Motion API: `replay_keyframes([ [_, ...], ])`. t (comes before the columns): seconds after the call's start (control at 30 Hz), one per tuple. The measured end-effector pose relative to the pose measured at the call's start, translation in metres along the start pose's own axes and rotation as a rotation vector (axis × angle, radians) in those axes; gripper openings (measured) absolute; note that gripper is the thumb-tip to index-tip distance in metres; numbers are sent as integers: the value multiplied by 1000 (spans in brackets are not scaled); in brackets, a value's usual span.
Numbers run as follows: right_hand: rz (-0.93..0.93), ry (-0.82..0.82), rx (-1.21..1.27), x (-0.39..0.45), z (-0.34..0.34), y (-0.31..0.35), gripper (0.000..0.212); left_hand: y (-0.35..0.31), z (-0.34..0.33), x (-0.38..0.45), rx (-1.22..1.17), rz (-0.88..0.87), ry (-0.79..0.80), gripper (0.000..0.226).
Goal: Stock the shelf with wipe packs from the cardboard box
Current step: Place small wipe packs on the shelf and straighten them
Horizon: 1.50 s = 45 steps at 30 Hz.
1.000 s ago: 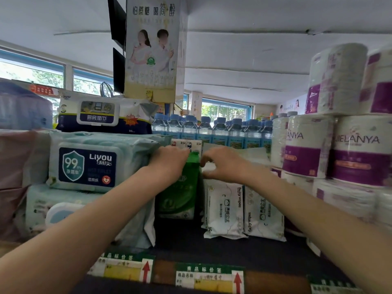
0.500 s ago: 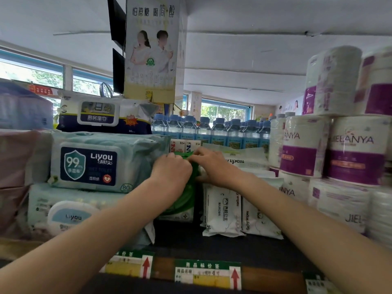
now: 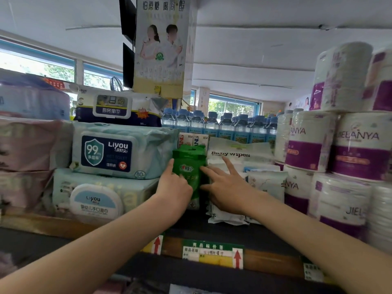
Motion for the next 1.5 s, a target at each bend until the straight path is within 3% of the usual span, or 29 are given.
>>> replay_keyframes([
  [0.13, 9, -123, 87, 0, 11, -4, 39, 0, 8, -2, -70, 2, -70, 30],
  [0.2, -70, -277, 200, -2, 28, -17, 34, 3, 23, -7, -161, -1, -252, 27],
  [0.27, -190, -329, 321, -2, 38, -31, 32, 10, 44, -21, -208, -27, -538, 19],
  [0.37, -292, -304, 553, -3, 50, -28, 41, 28, 57, -49, -282, -44, -892, 15],
  [0.5, -369, -150, 950, 6, 63, 16, 62, 79, 49, -88, -407, 111, -1035, 30],
  [0.67, -538, -141, 989, 29, 78, 69, 72, 170, -6, -136, -801, 455, -926, 46],
  [0.77, -685, -191, 1065, 40, 78, 90, 68, 196, -56, -147, -988, 569, -578, 53],
  [0.9, -871, -259, 1114, 44, 77, 102, 55, 204, -80, -154, -1217, 525, -315, 58],
  [1.1, -962, -214, 1087, 41, 73, 103, 72, 210, -103, -123, -1547, 569, 52, 75],
  [1.2, -957, -231, 1056, 39, 72, 100, 76, 208, -105, -118, -1673, 651, 51, 60],
  [1.3, -941, -292, 1034, 40, 72, 97, 73, 211, -103, -119, -1682, 649, -72, 52],
  [1.37, -911, -326, 933, 45, 78, 100, 71, 215, -99, -124, -1567, 614, -164, 50],
  [1.5, -882, -234, 694, 58, 68, 105, 99, 225, -80, -138, -1260, 586, -329, 58],
])
Point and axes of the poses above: each hand's wrist, its own x-axis towards the middle knuckle, its own z-axis out of the back of the hand, y = z × x, the point moved 9 cm from there along x, towards the middle knuckle, and after that the axes turned 10 degrees about -y, right-handed, at the moved point
